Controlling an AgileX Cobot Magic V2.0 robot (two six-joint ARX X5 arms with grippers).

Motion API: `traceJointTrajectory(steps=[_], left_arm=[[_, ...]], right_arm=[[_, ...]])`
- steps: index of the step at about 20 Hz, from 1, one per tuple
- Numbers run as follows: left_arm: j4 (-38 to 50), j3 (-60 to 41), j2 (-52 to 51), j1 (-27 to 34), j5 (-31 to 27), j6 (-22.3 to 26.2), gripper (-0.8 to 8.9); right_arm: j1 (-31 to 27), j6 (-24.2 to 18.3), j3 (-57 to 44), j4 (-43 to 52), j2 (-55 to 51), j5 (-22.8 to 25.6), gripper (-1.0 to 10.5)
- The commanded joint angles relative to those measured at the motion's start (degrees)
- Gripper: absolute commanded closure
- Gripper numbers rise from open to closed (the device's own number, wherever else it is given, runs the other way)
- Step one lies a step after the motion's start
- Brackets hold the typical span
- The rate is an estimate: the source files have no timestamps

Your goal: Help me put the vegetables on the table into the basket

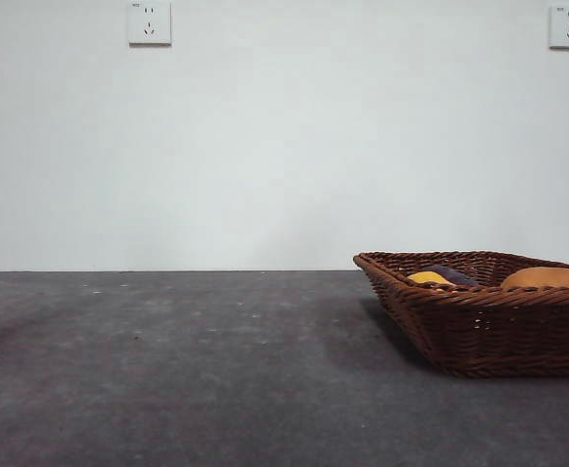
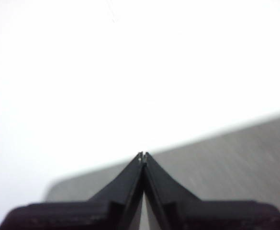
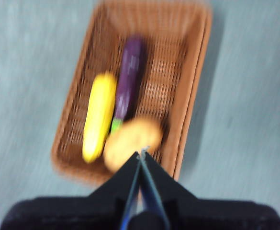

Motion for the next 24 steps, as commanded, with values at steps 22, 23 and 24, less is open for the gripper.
traceJointTrajectory(steps=[22,23,24], left_arm=[[13.64,-52.15,-26.21,7.65,1.53,-10.95,8.17],[13.66,-52.15,-25.99,7.65,1.81,-10.93,8.17],[13.62,-52.15,-25.49,7.65,1.64,-10.93,8.17]], right_arm=[[0.04,-0.46,0.00,13.55,0.37,0.04,9.5],[0.04,-0.46,0.00,13.57,0.37,0.04,9.5],[0.04,-0.46,0.00,13.60,0.37,0.07,9.5]])
